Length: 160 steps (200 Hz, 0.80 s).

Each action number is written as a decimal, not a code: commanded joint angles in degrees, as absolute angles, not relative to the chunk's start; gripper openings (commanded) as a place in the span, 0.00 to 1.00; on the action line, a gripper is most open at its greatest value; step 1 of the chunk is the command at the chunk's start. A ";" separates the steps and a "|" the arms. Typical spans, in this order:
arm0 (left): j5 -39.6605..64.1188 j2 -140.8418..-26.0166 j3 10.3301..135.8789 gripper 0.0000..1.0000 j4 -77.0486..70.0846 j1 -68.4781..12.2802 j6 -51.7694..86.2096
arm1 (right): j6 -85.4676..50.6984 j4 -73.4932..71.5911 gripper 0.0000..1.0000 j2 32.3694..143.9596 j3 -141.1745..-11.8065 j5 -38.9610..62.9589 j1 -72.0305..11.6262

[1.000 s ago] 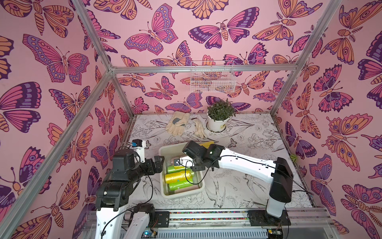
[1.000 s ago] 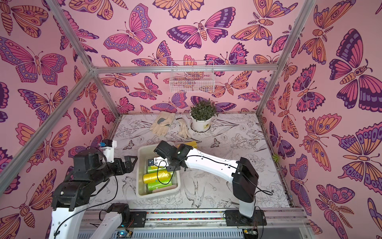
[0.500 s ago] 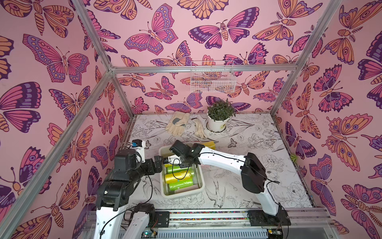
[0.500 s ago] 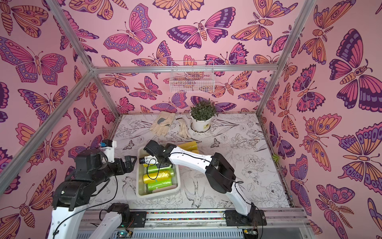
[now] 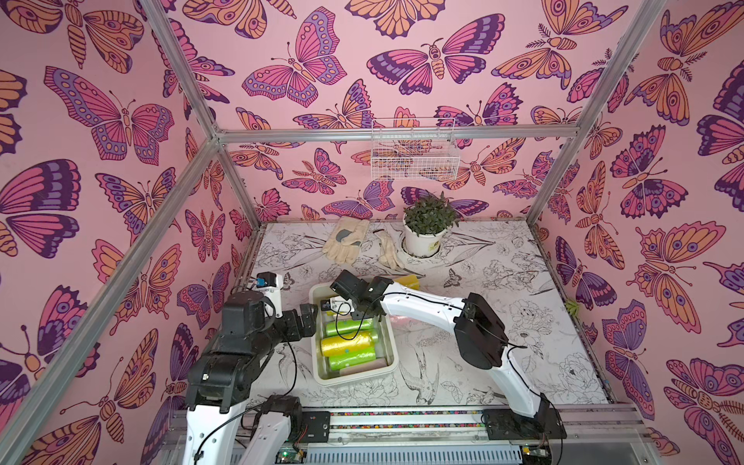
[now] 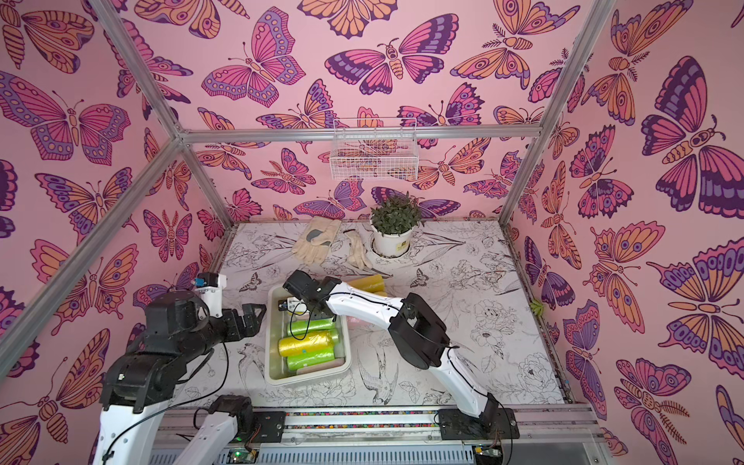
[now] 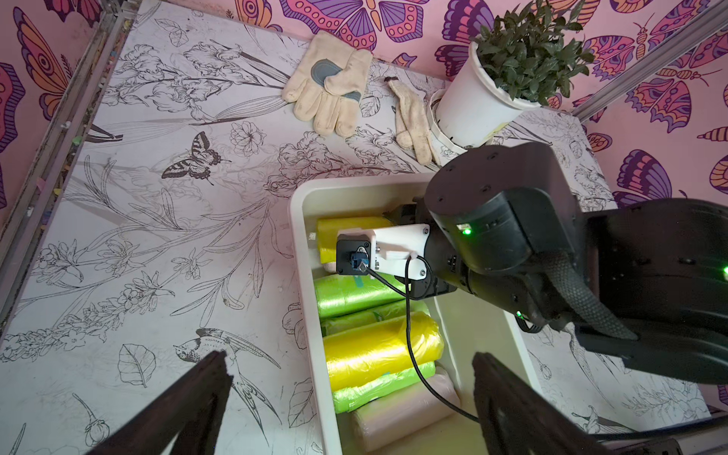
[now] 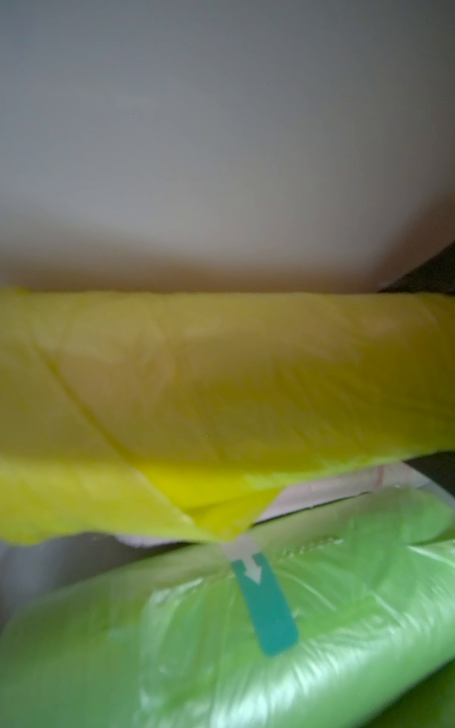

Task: Put the roll of trash bags into the storage box
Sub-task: Place the roll of trash bags in the storage box.

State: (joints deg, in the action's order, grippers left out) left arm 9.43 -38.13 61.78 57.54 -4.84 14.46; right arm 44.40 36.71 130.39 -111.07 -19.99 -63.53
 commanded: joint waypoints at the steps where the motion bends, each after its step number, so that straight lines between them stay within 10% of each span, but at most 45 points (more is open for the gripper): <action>1: 9.76 -38.22 61.26 1.00 58.01 -5.01 14.71 | 41.88 31.44 0.39 130.06 -109.60 -23.17 -62.75; 54: 9.27 -38.05 61.08 1.00 57.95 -4.95 14.96 | 40.54 25.19 0.76 124.19 -101.98 -20.90 -62.84; 160: 2.60 -34.59 60.64 1.00 58.50 -5.22 17.85 | 32.27 20.25 0.86 105.53 -93.15 -19.12 -63.02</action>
State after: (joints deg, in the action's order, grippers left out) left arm 5.48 -35.83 61.21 57.71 -4.91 16.67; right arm 36.86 22.92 110.98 -95.15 -20.05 -63.40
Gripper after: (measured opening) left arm 0.999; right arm 0.858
